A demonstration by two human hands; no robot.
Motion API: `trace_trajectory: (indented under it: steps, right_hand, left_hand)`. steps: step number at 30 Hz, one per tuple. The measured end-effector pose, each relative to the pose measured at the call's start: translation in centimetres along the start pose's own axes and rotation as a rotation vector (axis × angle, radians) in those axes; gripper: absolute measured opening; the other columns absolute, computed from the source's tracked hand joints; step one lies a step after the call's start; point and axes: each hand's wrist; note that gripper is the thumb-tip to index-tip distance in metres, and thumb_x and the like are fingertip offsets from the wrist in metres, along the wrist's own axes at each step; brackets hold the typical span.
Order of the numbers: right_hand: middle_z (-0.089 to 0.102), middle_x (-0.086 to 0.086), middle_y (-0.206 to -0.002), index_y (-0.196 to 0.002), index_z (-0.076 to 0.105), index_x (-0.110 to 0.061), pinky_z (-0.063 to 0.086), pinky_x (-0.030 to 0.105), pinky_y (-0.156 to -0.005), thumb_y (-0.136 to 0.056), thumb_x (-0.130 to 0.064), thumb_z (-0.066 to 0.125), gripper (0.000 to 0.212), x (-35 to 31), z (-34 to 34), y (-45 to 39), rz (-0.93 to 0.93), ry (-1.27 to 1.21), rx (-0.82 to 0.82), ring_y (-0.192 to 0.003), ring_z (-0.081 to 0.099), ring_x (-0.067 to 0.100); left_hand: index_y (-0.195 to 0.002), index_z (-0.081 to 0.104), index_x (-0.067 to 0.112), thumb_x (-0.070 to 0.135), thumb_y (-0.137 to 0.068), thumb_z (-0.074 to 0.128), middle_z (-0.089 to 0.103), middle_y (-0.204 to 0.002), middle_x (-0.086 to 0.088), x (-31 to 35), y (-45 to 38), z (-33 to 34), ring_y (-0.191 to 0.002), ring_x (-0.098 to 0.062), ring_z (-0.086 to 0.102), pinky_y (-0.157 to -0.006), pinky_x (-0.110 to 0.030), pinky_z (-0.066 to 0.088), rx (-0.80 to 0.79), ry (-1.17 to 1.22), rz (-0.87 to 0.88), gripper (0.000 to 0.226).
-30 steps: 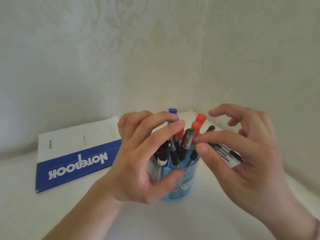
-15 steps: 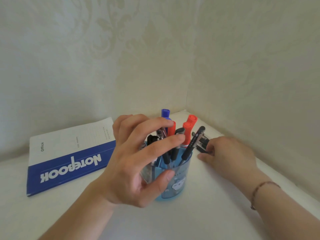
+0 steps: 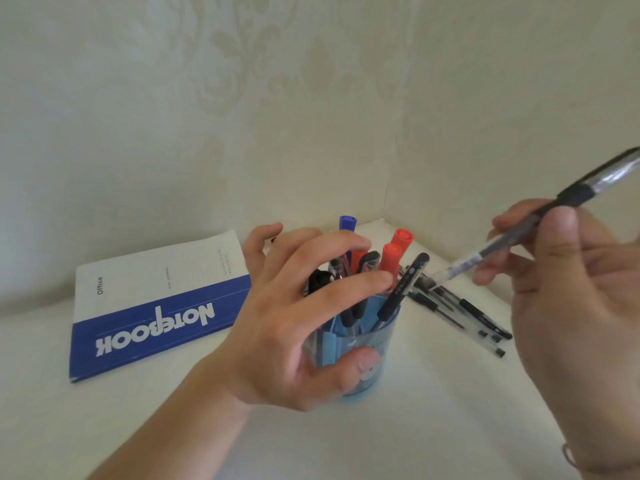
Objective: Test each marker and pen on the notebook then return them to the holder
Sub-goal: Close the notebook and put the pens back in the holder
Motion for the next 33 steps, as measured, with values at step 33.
trace_trajectory:
  steps: [33]
  right_hand:
    - [0.066, -0.006, -0.083, -0.092, 0.055, -0.025, 0.047, 0.031, -0.058, -0.089, -0.031, 0.063, 0.011, 5.5, -0.4, -0.7, 0.256, 1.036, -0.231, -0.064, 0.057, 0.013]
  left_hand:
    - [-0.101, 0.073, 0.043, 0.066, -0.085, 0.047, 0.042, -0.140, 0.008, 2.7, -0.8, 0.8, -0.128, -0.026, 0.028, -0.104, -0.057, 0.013, 0.020, -0.322, 0.015, 0.038]
Point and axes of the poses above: each hand's wrist, its own y-axis away from the middle knuckle, its own z-axis out of the palm, x = y × z
